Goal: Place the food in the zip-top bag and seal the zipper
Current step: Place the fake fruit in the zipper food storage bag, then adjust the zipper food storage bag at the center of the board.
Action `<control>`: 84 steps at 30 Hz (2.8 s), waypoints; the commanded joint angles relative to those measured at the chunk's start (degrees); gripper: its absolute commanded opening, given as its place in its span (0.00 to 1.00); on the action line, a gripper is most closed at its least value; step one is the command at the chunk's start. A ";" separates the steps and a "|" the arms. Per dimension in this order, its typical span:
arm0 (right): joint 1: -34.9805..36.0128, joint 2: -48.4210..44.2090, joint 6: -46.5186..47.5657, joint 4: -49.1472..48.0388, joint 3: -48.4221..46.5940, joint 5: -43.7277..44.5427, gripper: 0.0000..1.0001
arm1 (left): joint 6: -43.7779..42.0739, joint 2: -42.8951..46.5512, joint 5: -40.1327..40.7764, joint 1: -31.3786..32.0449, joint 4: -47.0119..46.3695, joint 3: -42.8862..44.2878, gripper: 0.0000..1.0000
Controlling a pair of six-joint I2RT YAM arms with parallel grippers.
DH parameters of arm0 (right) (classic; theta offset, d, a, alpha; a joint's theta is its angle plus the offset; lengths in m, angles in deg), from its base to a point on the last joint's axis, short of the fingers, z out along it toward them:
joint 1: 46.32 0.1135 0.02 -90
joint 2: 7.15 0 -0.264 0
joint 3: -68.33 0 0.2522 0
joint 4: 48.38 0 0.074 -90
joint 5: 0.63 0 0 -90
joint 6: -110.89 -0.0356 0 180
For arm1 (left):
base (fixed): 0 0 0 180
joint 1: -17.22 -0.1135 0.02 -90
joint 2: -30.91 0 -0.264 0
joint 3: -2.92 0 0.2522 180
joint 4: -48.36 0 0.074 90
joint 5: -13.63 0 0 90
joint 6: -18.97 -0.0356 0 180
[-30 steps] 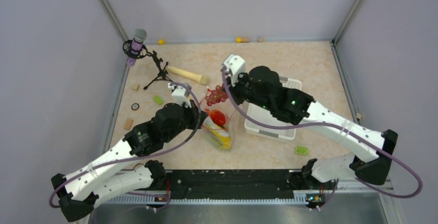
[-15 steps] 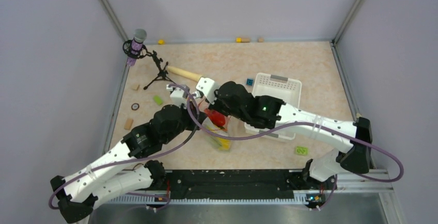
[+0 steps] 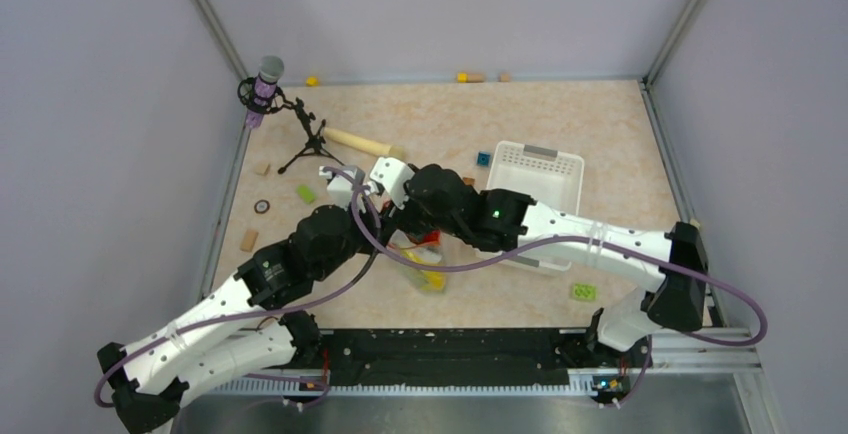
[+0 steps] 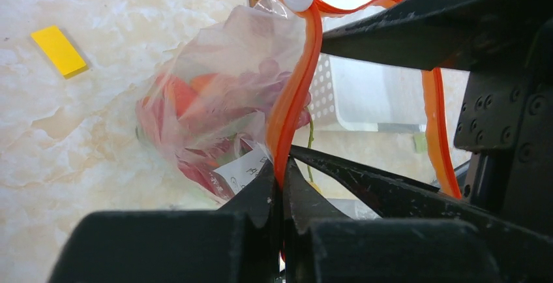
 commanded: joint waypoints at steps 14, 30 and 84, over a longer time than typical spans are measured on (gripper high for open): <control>0.96 -27.87 -20.72 -23.24 24.51 11.91 0.95 | 0.14 1.48 0.52 0.00 -3.82 -0.92 0.00; -5.61 -19.09 -42.52 -27.47 27.09 16.22 0.78 | 7.28 1.21 1.66 0.00 -4.70 -3.14 0.00; -27.09 -4.79 -14.10 -40.68 22.91 -46.36 0.00 | 20.94 5.11 39.45 6.15 24.71 4.97 0.97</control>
